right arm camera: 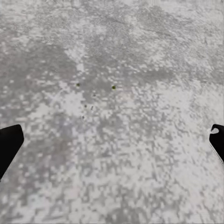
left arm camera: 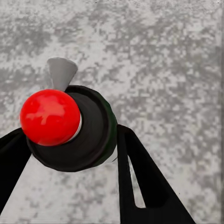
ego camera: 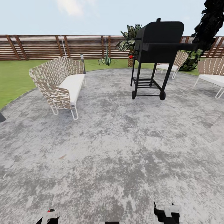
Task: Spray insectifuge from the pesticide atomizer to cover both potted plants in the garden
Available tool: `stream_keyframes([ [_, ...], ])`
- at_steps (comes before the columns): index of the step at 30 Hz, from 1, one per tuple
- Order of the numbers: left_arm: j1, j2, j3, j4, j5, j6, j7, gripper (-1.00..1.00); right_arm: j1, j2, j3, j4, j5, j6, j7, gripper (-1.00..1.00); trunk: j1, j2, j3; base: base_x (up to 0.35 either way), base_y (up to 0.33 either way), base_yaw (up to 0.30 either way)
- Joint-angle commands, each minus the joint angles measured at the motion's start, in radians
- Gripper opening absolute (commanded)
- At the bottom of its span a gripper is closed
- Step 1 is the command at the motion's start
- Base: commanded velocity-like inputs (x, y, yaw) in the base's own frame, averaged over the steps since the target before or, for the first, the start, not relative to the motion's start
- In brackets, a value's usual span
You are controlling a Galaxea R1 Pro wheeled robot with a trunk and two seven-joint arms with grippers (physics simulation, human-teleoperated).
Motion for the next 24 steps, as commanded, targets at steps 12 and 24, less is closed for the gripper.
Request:
stream_keyframes([
  [12, -0.001, 0.0, 0.009, 0.001, -0.006, -0.003, -0.005, -1.0, -0.001, 0.001, -0.005, 0.013, 0.011, -0.002, -0.005, 1.0, 0.0, 0.0, 0.0, 0.337, -0.075, 0.006],
  [24, -0.001, 0.0, 0.009, 0.001, -0.006, -0.003, -0.004, -1.0, -0.001, 0.002, -0.005, 0.013, 0.011, -0.002, -0.004, 1.0, 0.0, 0.0, 0.013, 0.336, -0.075, 0.157],
])
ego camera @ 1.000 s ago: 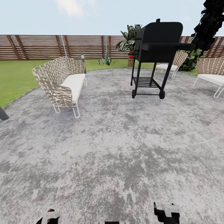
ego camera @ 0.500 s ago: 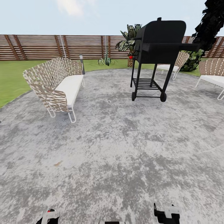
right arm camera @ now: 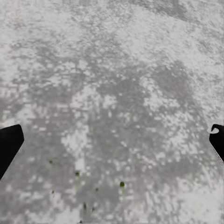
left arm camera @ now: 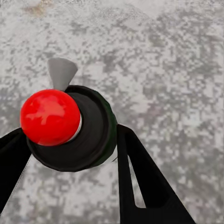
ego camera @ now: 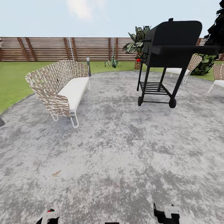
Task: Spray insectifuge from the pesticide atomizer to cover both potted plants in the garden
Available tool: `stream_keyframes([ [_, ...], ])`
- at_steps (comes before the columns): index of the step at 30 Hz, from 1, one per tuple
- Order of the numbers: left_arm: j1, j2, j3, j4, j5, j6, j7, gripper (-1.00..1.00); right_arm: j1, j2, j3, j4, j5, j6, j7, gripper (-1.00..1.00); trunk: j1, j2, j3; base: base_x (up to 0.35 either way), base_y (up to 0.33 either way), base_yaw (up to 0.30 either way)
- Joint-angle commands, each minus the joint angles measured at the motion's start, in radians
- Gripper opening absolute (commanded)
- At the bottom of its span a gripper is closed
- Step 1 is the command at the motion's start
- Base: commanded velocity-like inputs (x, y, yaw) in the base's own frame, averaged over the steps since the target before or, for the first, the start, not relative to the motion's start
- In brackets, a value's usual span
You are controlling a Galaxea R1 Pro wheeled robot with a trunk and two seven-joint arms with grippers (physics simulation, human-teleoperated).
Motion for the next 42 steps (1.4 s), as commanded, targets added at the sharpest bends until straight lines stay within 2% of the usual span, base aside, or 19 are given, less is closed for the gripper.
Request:
stream_keyframes([
  [1, -0.001, 0.0, 0.009, 0.001, -0.006, -0.003, -0.006, -1.0, 0.0, 0.0, -0.005, 0.001, 0.011, -0.002, -0.006, 1.0, 0.0, 0.0, 0.0, 0.337, -0.075, 0.169],
  [26, -0.001, 0.0, 0.009, 0.001, -0.006, -0.003, -0.006, -1.0, 0.0, 0.0, -0.005, 0.001, 0.011, -0.002, -0.006, 1.0, 0.0, 0.0, 0.029, 0.337, -0.075, 0.172],
  [42, -0.001, 0.0, 0.009, 0.001, -0.006, -0.003, -0.006, -1.0, 0.0, 0.0, -0.005, 0.002, 0.012, -0.002, -0.006, 1.0, 0.0, 0.0, 0.038, 0.336, -0.075, 0.012],
])
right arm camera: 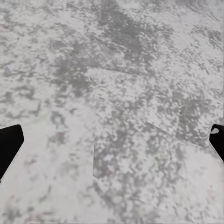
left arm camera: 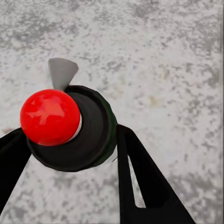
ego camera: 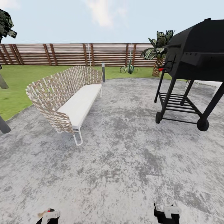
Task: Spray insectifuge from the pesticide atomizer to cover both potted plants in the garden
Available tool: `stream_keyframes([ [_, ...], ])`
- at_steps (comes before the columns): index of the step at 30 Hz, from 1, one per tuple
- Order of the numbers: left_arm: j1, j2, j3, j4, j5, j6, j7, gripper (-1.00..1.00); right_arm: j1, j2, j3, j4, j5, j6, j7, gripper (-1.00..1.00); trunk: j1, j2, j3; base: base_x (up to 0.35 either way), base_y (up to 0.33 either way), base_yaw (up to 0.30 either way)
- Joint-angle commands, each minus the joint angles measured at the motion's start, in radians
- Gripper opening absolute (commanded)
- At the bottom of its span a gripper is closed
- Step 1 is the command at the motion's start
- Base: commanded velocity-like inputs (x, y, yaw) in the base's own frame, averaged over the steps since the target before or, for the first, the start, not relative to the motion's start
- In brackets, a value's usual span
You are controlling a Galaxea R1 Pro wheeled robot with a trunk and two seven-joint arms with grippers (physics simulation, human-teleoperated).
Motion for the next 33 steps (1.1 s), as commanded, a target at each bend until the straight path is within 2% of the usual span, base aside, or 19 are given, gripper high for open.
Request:
stream_keyframes([
  [1, -0.001, 0.0, 0.009, 0.001, -0.006, -0.003, -0.006, -1.0, -0.001, 0.0, -0.005, 0.001, 0.011, -0.002, -0.006, 1.0, 0.0, 0.0, 0.001, 0.337, -0.075, 0.0],
  [15, -0.001, 0.0, 0.009, 0.0, -0.006, -0.003, -0.006, -1.0, -0.001, 0.0, -0.005, 0.001, 0.011, -0.002, -0.006, 1.0, 0.0, 0.0, 0.021, 0.337, -0.075, 0.0],
  [33, -0.001, 0.0, 0.009, 0.0, -0.006, -0.003, -0.006, -1.0, -0.001, 0.0, -0.005, 0.001, 0.011, -0.002, -0.005, 1.0, 0.0, 0.0, 0.022, 0.336, -0.075, 0.0],
])
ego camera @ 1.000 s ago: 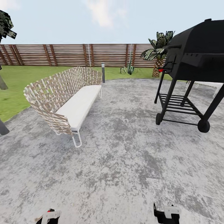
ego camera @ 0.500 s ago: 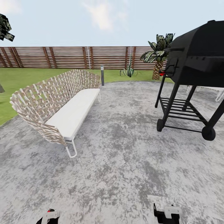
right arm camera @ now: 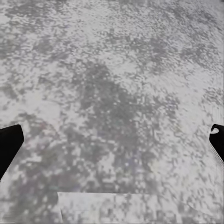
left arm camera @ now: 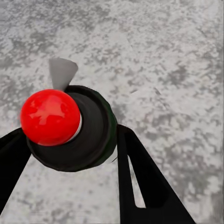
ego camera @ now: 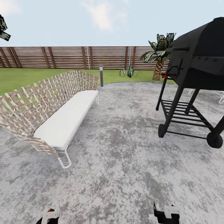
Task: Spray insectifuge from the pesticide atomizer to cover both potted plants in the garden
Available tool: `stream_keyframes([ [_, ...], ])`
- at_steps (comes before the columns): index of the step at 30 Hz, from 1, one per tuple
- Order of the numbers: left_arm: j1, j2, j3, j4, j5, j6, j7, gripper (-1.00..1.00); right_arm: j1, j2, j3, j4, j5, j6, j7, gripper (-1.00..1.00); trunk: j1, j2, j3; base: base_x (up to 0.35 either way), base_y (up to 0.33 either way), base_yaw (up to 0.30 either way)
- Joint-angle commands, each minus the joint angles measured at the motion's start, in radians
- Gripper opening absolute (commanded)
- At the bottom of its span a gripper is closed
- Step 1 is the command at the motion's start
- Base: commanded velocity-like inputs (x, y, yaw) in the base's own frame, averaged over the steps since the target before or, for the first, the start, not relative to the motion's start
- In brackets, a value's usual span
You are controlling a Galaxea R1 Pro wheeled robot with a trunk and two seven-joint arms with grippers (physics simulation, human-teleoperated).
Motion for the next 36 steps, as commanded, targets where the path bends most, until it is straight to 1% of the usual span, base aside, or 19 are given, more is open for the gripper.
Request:
stream_keyframes([
  [1, -0.001, 0.0, 0.009, 0.001, -0.006, -0.003, -0.006, -1.0, -0.001, 0.0, -0.005, 0.001, 0.011, -0.002, -0.006, 1.0, 0.0, 0.0, -0.001, 0.337, -0.075, 0.0],
  [11, -0.001, 0.001, 0.009, 0.0, -0.006, -0.003, -0.006, -1.0, -0.001, 0.0, -0.005, 0.001, 0.011, -0.001, -0.006, 1.0, 0.0, 0.0, 0.0, 0.337, -0.069, -0.013],
  [17, -0.001, 0.001, 0.01, 0.0, -0.006, -0.002, -0.006, -1.0, -0.001, 0.001, -0.004, 0.001, 0.011, -0.002, -0.006, 1.0, 0.0, 0.0, 0.002, 0.337, -0.007, -0.101],
  [36, -0.001, 0.002, 0.011, 0.0, -0.006, -0.001, -0.004, -1.0, -0.001, 0.002, -0.005, 0.001, 0.011, -0.001, -0.006, 1.0, 0.0, 0.0, 0.003, 0.337, 0.0, -0.002],
])
